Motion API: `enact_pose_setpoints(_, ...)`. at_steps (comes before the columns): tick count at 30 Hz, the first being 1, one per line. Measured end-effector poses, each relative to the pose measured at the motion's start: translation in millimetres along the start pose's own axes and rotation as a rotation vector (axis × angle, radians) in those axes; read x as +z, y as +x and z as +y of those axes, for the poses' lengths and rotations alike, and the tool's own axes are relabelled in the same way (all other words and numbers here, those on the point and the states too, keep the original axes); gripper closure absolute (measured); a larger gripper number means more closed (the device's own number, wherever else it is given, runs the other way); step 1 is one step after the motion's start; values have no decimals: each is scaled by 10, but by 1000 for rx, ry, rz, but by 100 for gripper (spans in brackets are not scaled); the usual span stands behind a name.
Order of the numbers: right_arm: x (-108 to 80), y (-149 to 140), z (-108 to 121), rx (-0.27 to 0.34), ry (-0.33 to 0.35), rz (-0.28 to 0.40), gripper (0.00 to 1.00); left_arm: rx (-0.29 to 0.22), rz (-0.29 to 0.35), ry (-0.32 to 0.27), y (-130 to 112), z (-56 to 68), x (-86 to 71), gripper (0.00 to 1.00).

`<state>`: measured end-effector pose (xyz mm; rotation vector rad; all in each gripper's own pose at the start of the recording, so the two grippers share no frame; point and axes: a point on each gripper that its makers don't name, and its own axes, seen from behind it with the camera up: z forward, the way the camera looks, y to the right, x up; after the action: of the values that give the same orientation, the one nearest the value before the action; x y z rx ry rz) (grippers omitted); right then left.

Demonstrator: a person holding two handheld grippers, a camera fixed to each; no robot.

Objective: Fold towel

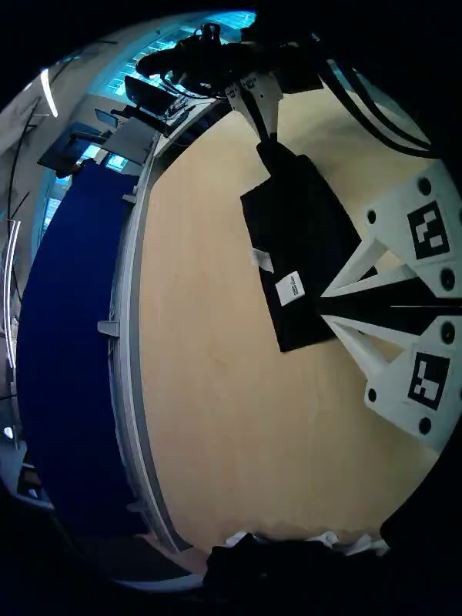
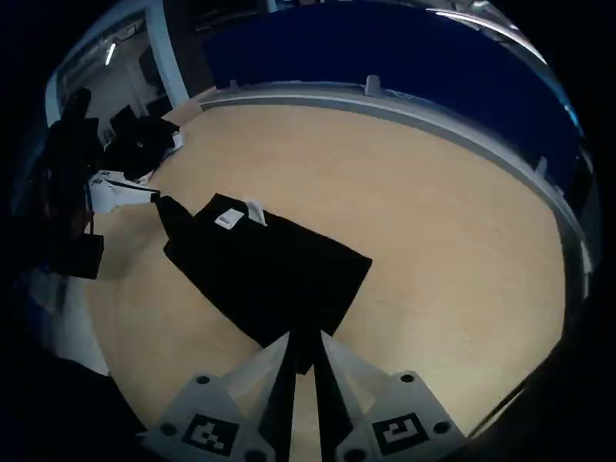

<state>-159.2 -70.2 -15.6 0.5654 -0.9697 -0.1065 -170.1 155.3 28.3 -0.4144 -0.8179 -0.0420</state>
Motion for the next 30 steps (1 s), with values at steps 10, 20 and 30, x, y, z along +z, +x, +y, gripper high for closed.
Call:
enact_pose_setpoints(10,181,26,134,97,23,-8,87,-15,-56,-9,-136,-135,297,99)
enact_pose_setpoints(20,334,99,249,154,14,-19,84,-38,-71,-14,-79,-255,524,99)
enact_pose_setpoints(30,420,106,313,161,-14,-12,68,-52,-62,-25,-12,-322,663,97)
